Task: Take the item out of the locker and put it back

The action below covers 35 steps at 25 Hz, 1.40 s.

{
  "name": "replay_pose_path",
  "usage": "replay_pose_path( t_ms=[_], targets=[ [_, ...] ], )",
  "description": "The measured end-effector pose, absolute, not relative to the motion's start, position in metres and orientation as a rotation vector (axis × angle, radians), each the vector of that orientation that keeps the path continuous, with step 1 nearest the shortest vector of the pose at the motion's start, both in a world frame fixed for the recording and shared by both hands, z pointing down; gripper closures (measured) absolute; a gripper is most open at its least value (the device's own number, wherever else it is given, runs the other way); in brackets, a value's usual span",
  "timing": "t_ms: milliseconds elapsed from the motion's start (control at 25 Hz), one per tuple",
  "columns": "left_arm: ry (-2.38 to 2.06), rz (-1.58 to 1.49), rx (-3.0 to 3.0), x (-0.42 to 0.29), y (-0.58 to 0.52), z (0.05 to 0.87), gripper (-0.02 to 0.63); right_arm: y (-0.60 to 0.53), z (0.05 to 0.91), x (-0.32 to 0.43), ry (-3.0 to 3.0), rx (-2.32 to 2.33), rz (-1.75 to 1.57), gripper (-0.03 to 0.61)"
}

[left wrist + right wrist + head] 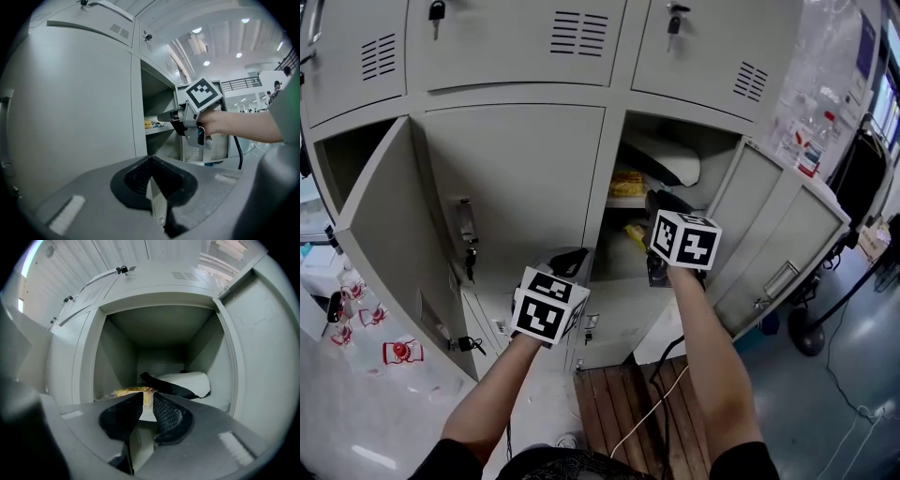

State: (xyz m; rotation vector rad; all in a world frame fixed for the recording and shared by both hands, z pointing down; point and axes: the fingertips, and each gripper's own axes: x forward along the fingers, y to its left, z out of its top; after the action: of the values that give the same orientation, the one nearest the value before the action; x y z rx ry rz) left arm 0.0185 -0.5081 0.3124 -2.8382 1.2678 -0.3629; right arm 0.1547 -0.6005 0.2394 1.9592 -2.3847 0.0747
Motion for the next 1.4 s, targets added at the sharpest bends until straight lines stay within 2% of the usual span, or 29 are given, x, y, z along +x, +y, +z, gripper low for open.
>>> replay_pose_path(
  t_ms=[400,880,1400],
  targets=[
    [1.186,-0.327,-2.881,0.034,-0.505,0.311,0.614,-0.554,0.232,0.161,-2.404,2.011,0.039,0.494],
    [1.022,-0.328,-2.973,0.086,-0.494,0.327,0.614,-0.492,0.261,0.217,-2.27,2.151,0.042,0.5],
    [1.082,-0.334,-2.945,0.101,-0.47,0.329,0.614,-0.428,0.287,0.232,-2.218,2.096,-0.035,0.526]
  ],
)
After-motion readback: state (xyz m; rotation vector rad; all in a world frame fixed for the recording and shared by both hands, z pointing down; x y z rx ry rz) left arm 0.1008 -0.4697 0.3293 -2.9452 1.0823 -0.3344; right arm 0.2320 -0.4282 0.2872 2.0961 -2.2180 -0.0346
